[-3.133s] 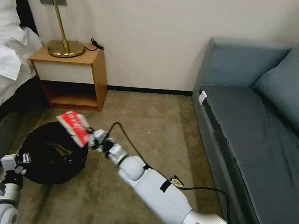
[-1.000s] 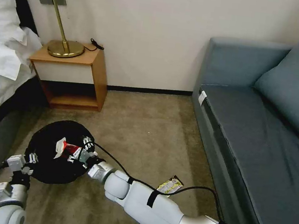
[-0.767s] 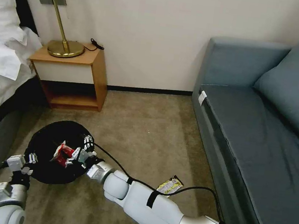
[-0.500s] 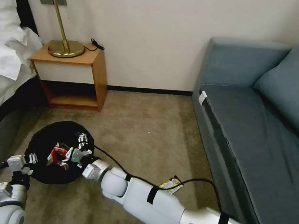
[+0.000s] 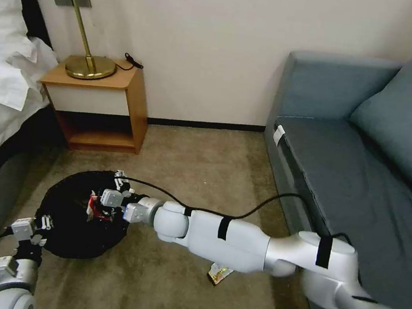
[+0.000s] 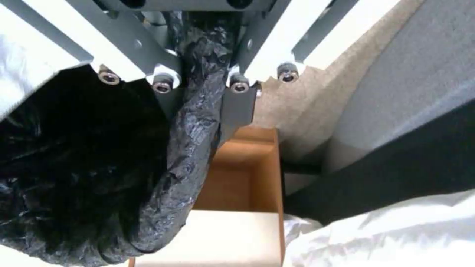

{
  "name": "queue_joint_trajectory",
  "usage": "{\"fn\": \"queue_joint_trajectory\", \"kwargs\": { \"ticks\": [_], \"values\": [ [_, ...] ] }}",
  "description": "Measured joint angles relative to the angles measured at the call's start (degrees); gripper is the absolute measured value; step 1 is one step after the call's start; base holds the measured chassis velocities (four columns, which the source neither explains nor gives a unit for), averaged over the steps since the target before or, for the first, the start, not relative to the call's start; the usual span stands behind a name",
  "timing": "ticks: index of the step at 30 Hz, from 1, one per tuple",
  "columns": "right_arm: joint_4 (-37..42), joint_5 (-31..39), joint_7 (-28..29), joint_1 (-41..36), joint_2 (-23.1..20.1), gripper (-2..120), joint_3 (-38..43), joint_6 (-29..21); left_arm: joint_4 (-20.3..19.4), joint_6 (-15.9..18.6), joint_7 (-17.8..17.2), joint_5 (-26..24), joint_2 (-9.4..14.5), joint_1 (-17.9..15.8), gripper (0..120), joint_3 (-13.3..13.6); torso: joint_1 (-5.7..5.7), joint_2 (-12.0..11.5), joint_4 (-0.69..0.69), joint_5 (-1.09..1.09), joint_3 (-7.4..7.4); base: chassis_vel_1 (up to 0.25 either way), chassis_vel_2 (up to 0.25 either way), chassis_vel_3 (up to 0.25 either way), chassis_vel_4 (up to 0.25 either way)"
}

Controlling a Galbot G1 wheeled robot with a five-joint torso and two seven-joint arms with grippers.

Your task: Pick up the trash bin, then pick up the garbage on the floor and place it into the trash bin.

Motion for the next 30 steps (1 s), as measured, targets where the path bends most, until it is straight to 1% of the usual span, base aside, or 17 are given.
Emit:
{"fn": "queue_joint_trajectory", "kwargs": {
  "ticks": [4, 9, 13, 15, 16, 17, 22, 26, 30],
  "values": [
    [-0.52, 0.87, -0.97, 1.45, 0.40, 100, -1.14, -0.58, -0.20, 0.00, 0.00, 0.63, -0.05, -0.02, 6, 0.00, 0.00, 0.00, 0.00, 0.00, 0.00, 0.000, 0.000, 0.000, 0.000],
    [0.44, 4.18, -3.71, 4.99, -0.09, 100, -2.90, -2.23, 0.01, 0.00, 0.02, 1.49, -0.52, -0.50, 6, 0.32, 0.00, 0.00, 0.00, 0.00, 0.00, 0.000, 0.000, 0.000, 0.000],
    [0.82, 6.61, -7.83, 9.20, -0.78, 100, -2.78, -3.07, 0.11, 0.00, 0.03, 2.04, -0.73, -1.08, 6, 0.43, 0.00, 0.00, -0.01, 0.00, 0.00, 0.000, 0.000, 0.000, 0.000],
    [0.83, 6.81, -8.31, 9.63, -0.84, 100, -2.61, -3.24, 0.13, 0.00, 0.03, 2.06, -0.73, -1.12, 6, 0.44, 0.00, 0.00, -0.01, 0.00, 0.00, 0.000, 0.000, 0.000, 0.000],
    [1.53, 7.60, -10.46, 11.73, -1.26, 100, -2.41, -4.07, 0.41, 0.00, 0.02, 2.18, -0.73, -1.51, 6, 0.45, 0.00, 0.00, -0.01, 0.00, 0.00, 0.000, 0.000, 0.000, 0.000],
    [2.39, 7.97, -11.40, 12.48, -1.62, 100, -2.80, -4.54, 0.66, 0.01, 0.03, 2.31, -0.75, -1.78, 6, 0.46, 0.00, 0.00, 0.00, 0.00, 0.00, 0.000, 0.000, 0.000, 0.000],
    [5.14, 9.15, -14.53, 12.99, -2.06, 100, -2.33, -7.10, 1.10, 0.01, 0.03, 2.85, -1.31, -2.23, 6, 0.50, 0.00, 0.00, -0.01, 0.00, 0.00, 0.000, 0.000, 0.000, 0.000],
    [3.82, 8.28, -16.25, 13.00, -1.03, 100, -1.87, -7.85, 1.17, 0.03, 0.01, 3.39, -1.81, -2.47, 6, 0.57, 0.00, 0.00, 0.01, 0.00, 0.00, 0.000, 0.000, 0.000, 0.000],
    [3.27, 8.07, -15.99, 11.73, -0.62, 100, 0.07, -7.84, 1.17, 0.16, -0.07, 3.49, -2.01, -2.71, 6, 0.60, 0.00, 0.00, 0.00, -0.01, 0.00, 0.000, 0.000, 0.000, 0.000]
  ]
}}
